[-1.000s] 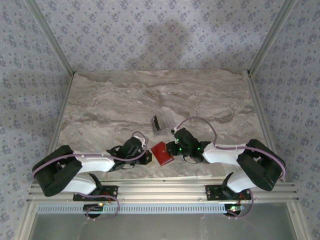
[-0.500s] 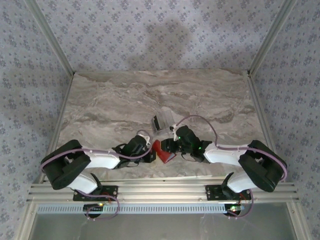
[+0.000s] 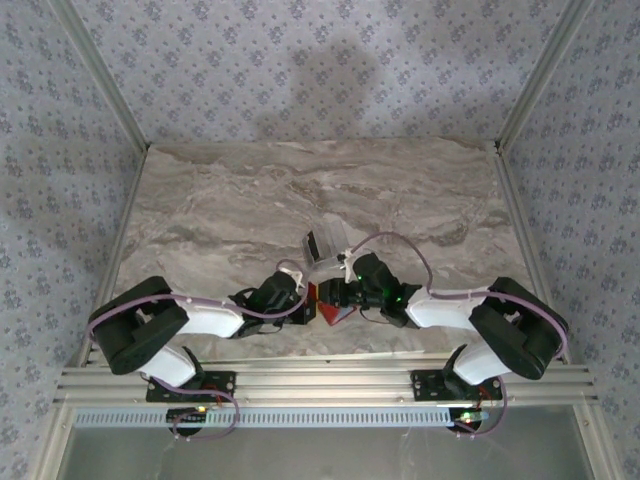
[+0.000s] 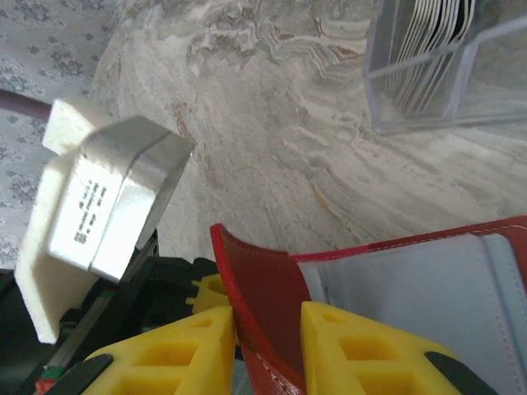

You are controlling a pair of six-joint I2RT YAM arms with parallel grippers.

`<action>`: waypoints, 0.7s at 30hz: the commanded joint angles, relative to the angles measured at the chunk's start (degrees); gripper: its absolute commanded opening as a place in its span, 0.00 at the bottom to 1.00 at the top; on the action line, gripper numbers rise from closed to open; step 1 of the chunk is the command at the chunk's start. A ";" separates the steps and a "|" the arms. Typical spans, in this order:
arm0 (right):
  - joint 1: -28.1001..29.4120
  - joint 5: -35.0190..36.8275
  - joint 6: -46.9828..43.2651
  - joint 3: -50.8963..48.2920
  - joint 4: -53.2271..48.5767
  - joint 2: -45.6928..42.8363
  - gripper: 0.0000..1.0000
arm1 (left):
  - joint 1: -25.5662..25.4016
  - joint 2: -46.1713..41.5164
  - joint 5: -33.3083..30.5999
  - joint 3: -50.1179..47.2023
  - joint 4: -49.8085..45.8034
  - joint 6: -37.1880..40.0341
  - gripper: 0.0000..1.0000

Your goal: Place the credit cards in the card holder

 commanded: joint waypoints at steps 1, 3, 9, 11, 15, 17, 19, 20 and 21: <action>3.29 0.67 -1.27 -1.53 -6.04 -0.62 0.30 | -0.15 4.17 -3.00 0.75 -2.52 -0.64 0.00; 4.17 0.60 -1.64 -1.95 -5.55 -1.53 0.31 | 0.13 4.27 -2.91 1.03 -3.04 -0.60 0.00; 6.32 2.57 -2.98 -1.02 -7.20 -4.00 0.30 | 0.82 5.90 -2.19 2.03 -2.75 -0.97 0.00; 7.11 6.69 -3.70 0.05 -10.83 -4.66 0.26 | 1.09 5.70 -1.82 1.99 -2.85 -1.05 0.00; 8.80 17.79 -4.78 2.36 -21.00 -6.75 0.17 | 3.04 3.87 -0.74 0.84 -3.82 -0.97 0.00; 10.03 24.53 -4.51 3.94 -26.29 -7.83 0.13 | 3.97 2.26 -0.46 0.19 -5.11 -0.47 0.02; 11.64 31.18 -4.01 5.79 -32.35 -8.50 0.10 | 4.50 0.47 -0.37 -0.19 -6.68 0.19 0.03; 12.65 34.26 -4.01 6.82 -35.14 -8.50 0.09 | 4.83 -0.42 -0.37 -0.37 -7.55 0.46 0.04; 13.62 36.80 -4.12 7.86 -37.48 -8.22 0.08 | 5.07 -1.43 -0.44 -0.59 -8.50 0.65 0.05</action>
